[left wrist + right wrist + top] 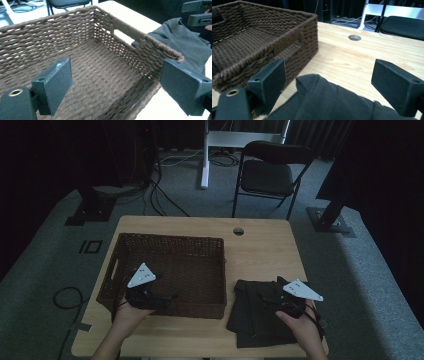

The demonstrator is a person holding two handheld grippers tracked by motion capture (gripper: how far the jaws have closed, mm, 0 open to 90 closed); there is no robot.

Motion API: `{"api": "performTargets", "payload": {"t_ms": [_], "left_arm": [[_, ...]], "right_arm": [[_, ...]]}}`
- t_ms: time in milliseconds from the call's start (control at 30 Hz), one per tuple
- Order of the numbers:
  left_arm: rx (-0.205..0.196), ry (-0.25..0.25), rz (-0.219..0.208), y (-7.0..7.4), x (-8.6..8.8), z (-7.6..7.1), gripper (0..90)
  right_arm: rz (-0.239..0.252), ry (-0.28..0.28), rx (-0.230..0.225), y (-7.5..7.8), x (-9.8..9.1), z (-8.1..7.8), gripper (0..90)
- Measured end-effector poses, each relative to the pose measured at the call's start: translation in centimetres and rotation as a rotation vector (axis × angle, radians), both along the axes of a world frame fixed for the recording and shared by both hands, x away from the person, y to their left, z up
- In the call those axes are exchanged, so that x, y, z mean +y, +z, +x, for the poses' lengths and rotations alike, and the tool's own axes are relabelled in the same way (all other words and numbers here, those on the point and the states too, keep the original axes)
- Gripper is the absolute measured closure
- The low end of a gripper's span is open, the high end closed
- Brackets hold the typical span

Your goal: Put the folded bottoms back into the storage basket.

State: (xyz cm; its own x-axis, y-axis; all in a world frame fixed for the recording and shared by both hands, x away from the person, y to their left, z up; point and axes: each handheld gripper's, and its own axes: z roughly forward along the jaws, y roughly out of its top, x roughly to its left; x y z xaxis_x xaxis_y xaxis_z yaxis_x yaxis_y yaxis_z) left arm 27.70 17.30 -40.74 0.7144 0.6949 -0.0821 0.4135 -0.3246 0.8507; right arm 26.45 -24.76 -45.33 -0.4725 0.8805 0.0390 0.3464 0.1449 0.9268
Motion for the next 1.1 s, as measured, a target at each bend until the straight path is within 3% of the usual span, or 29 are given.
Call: {"api": "performTargets", "payload": {"t_ms": [333, 1100], "left_arm": [[-0.005, -0.052, 0.005, 0.0, -3.1, 0.1, 11.2], [-0.017, -0.192, 0.008, -0.6, -10.5, -0.5, 11.2]], "right_arm": [[-0.002, -0.051, 0.004, -0.3, -2.7, -0.8, 12.0], [-0.03, -0.118, 0.029, -2.3, -7.2, -0.8, 12.0]]}}
